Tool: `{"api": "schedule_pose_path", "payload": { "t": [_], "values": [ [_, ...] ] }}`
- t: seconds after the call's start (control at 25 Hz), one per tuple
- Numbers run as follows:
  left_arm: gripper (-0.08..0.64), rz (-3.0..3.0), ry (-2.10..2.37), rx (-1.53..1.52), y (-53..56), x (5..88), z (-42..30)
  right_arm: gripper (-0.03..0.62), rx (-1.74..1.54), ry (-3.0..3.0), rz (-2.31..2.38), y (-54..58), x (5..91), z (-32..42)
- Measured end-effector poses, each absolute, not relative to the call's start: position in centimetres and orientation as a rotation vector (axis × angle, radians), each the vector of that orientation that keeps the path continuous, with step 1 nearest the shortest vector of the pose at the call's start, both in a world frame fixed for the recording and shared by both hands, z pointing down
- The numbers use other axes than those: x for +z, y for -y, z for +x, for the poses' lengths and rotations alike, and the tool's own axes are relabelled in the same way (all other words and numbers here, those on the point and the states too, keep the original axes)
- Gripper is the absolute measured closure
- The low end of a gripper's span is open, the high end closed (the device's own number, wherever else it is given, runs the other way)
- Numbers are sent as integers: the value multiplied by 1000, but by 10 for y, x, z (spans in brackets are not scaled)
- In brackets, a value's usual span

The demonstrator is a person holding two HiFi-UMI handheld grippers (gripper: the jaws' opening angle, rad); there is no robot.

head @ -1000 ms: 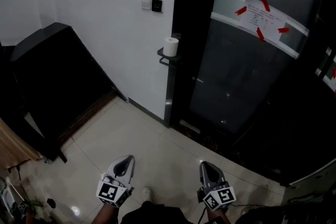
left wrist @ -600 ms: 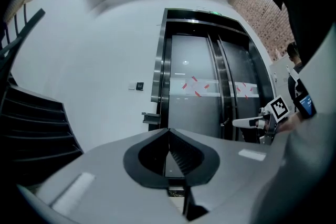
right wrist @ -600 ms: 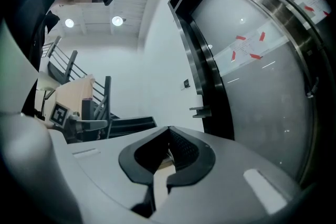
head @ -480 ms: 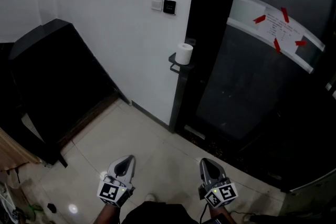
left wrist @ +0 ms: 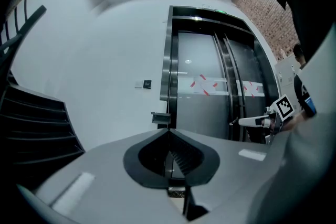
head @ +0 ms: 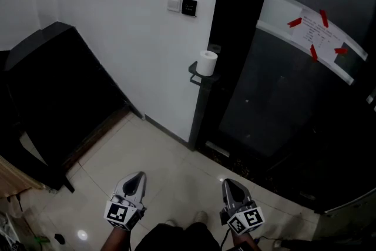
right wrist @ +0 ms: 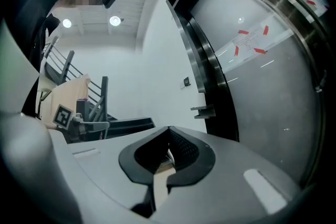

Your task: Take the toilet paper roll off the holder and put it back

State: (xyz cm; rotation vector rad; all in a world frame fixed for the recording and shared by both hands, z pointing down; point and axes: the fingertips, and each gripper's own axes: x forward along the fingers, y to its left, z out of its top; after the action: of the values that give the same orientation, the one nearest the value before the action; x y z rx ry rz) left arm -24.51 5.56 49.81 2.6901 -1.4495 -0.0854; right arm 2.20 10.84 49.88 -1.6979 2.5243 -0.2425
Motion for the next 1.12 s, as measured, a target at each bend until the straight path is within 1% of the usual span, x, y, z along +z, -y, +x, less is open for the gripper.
{"api": "schedule_pose_path", "payload": {
  "t": [0.32,0.84,1.12],
  "values": [
    [557,2645,1422,-70,-29,509,-220,578,-287,-2520,-1692,-73,513,40],
    [557,2655,1505,-140,78,487,-155,578,-164,-2550,-1600,57,483,103],
    [557,2632,1539,-150,119,474,-121,578,-182,-2554,-1552,101,484,135]
  ]
}}
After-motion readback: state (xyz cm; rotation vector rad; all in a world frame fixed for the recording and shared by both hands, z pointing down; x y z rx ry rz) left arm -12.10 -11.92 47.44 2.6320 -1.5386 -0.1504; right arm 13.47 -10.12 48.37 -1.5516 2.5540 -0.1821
